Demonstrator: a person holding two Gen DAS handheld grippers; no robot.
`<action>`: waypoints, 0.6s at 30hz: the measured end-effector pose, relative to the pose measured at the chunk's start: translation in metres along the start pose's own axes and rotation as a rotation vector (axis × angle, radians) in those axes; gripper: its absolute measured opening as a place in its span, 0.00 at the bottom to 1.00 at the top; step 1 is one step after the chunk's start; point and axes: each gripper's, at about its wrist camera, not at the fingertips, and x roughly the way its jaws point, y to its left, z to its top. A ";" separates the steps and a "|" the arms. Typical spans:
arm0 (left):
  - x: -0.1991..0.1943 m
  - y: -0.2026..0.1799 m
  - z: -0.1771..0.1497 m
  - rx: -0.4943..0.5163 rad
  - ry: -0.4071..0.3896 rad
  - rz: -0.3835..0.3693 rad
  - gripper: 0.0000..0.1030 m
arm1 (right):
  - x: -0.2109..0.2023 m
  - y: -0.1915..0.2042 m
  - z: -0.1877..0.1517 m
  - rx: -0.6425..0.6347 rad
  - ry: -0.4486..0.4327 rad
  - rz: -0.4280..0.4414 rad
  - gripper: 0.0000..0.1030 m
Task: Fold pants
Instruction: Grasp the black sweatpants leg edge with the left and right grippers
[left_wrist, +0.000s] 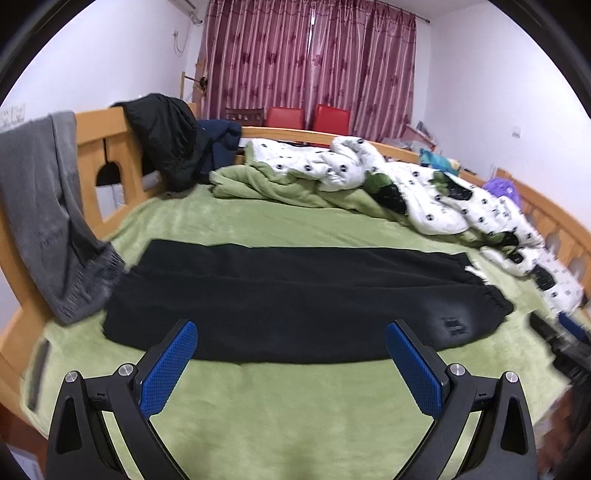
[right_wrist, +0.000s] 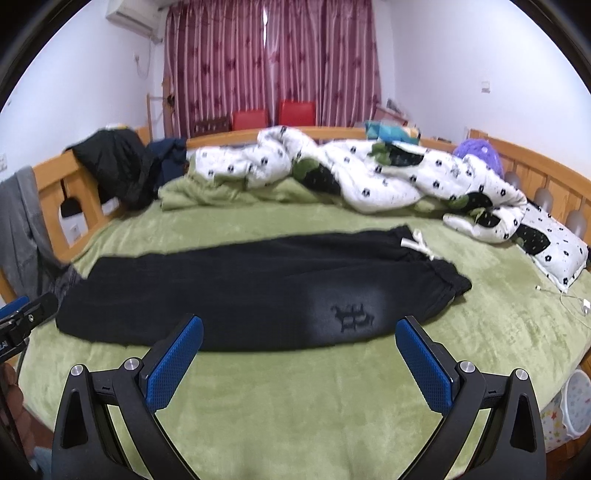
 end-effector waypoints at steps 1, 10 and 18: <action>0.006 0.008 0.002 -0.002 0.002 0.014 1.00 | 0.003 -0.006 0.004 0.009 -0.011 0.001 0.99; 0.091 0.091 -0.034 -0.136 0.172 0.049 0.92 | 0.092 -0.074 0.000 0.054 0.134 -0.001 0.81; 0.169 0.132 -0.094 -0.313 0.296 0.010 0.64 | 0.179 -0.117 -0.060 0.145 0.301 0.019 0.64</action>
